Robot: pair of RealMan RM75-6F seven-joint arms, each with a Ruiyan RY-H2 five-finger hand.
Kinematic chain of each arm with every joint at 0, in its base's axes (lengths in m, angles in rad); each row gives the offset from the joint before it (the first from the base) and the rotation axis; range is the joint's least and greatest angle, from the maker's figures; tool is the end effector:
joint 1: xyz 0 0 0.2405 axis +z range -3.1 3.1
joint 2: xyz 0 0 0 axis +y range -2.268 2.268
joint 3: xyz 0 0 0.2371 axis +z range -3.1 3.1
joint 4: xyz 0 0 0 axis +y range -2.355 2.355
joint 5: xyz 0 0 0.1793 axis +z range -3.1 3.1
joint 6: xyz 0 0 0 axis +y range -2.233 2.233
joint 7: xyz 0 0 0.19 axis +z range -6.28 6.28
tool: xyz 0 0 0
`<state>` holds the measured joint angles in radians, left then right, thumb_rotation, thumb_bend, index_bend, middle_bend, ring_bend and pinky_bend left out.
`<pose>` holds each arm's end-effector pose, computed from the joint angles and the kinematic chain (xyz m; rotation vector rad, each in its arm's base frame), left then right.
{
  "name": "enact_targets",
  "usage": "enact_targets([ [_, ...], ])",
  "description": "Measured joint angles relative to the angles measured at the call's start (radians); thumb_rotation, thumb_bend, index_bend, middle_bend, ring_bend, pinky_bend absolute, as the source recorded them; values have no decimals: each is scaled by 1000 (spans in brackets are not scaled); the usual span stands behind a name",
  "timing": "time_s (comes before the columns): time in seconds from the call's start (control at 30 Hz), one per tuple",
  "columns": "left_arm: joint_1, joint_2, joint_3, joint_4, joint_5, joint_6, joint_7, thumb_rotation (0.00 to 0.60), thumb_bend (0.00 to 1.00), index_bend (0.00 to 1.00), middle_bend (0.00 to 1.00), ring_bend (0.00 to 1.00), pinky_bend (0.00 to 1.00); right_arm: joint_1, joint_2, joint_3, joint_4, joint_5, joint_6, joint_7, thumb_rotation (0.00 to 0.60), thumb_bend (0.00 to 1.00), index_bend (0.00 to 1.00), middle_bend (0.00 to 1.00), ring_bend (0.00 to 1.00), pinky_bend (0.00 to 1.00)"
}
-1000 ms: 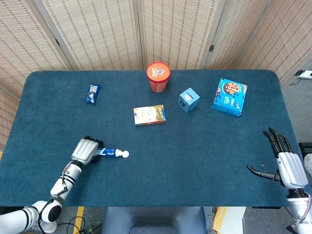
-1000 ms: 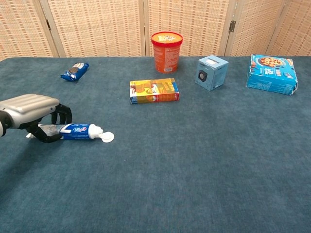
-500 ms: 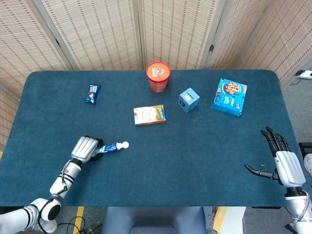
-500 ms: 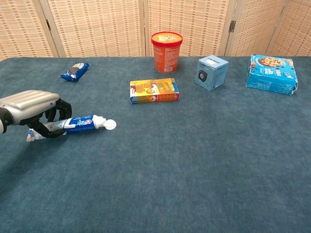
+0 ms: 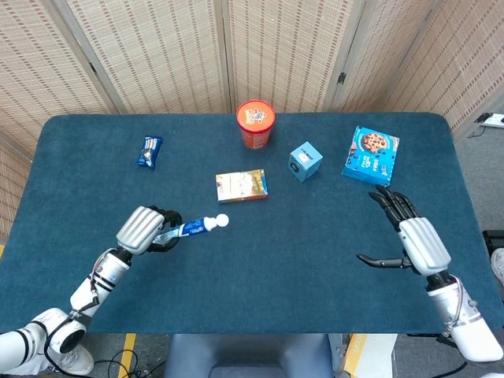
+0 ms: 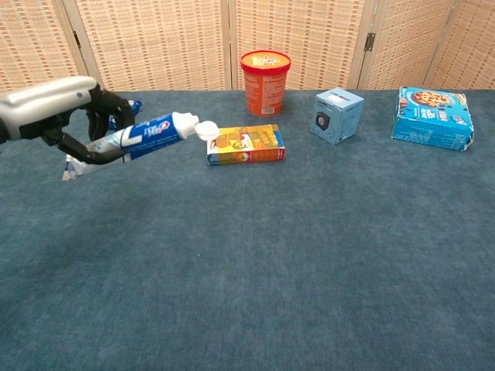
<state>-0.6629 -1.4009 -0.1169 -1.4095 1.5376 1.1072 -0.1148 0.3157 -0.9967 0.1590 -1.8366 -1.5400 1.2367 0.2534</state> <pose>-0.1308 0.3546 0.0538 -1.9052 -0.8549 -1.2097 -0.1812 -0.2846 0.1671 1.5747 -1.1257 1.2627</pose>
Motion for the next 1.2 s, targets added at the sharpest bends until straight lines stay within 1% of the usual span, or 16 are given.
enact_targets([
  [0.1, -16, 31, -5, -63, 40, 14, -26, 600, 657, 736, 793, 696, 554, 55, 2, 24, -18, 15, -60, -8, 331, 0, 0, 0, 0, 0],
  [0.27, -46, 69, -9, -154, 73, 12, -50, 600, 657, 736, 793, 696, 553, 144, 3, 59, -38, 51, -159, -38, 339, 0, 0, 0, 0, 0],
  [0.43, -72, 90, -19, -207, 69, -11, -66, 600, 657, 738, 796, 696, 552, 222, 8, 87, -61, 112, -248, -97, 347, 0, 0, 0, 0, 0],
  [0.5, -81, 93, -24, -215, 62, -19, -78, 600, 657, 740, 798, 698, 552, 247, 7, 95, -68, 132, -273, -120, 368, 0, 0, 0, 0, 0],
  [0.57, -85, 94, -28, -218, 53, -23, -90, 600, 657, 742, 800, 700, 551, 266, 6, 100, -72, 148, -292, -137, 403, 0, 0, 0, 0, 0],
  [0.63, -90, 95, -31, -219, 43, -29, -102, 600, 657, 743, 801, 700, 551, 287, 2, 107, -73, 169, -309, -151, 415, 0, 0, 0, 0, 0],
  [0.83, -92, 98, -29, -235, 45, -21, -115, 600, 657, 744, 802, 701, 550, 347, -34, 123, -55, 221, -346, -190, 414, 0, 0, 0, 0, 0],
  [1.0, -96, 100, -31, -249, 49, -13, -123, 600, 657, 744, 804, 701, 550, 396, -86, 136, -23, 265, -366, -214, 413, 0, 0, 0, 0, 0],
  [1.2, -102, 97, -36, -255, 50, -6, -141, 600, 657, 747, 806, 704, 550, 433, -143, 151, 9, 285, -366, -218, 415, 0, 0, 0, 0, 0],
])
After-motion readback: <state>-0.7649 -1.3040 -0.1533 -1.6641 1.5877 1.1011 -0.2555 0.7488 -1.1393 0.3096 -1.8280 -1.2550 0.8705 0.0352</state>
